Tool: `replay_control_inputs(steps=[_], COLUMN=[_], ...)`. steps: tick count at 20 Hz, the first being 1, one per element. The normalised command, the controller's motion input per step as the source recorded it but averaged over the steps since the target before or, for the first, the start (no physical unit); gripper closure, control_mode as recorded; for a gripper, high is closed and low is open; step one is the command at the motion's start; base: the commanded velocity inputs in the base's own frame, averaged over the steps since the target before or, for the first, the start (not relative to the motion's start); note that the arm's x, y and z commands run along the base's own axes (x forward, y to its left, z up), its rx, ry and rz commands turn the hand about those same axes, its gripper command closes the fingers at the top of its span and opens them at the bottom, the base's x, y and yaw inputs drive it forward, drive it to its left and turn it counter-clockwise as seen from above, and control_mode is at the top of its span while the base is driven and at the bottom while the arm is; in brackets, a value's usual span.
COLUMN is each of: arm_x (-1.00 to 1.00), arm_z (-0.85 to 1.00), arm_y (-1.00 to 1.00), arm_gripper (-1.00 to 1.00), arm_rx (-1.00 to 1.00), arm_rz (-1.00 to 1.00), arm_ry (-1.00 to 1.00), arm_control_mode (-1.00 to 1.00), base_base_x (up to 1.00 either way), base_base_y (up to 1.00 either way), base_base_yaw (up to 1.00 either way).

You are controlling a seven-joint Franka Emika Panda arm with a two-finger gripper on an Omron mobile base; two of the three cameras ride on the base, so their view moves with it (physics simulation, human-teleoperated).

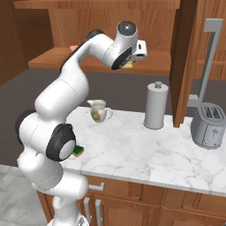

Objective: Pick the sponge and sponge from the cabinet and place them on the counter.

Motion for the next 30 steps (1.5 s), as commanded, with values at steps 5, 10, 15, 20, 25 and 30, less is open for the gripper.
replay_control_inputs(steps=[5, 10, 15, 20, 25, 30], arm_x=[-0.93, -0.89, -0.69, -0.35, -0.24, -0.17], arm_z=[-0.25, -0.22, -0.25, -0.36, -0.44, -0.51], arm_y=[0.55, 0.42, 0.3, 0.13, 0.07, 0.03], arm_gripper=[1.0, 1.0, 1.0, 1.0, 1.0, 1.0], arm_rx=[-0.09, -0.09, -0.06, -0.04, -0.04, -0.03], arm_rz=[0.0, 0.0, 0.0, 0.0, 0.0, 0.0], arm_ry=[-0.09, -0.09, -0.04, 0.0, 0.0, 0.01], arm_control_mode=[-1.0, -1.0, -1.0, -1.0, -1.0, -1.0], base_base_x=[0.0, 0.0, 0.0, 0.0, 0.0, 0.0], base_base_y=[0.0, 0.0, 0.0, 0.0, 0.0, 0.0], base_base_yaw=[0.0, 0.0, 0.0, 0.0, 0.0, 0.0])
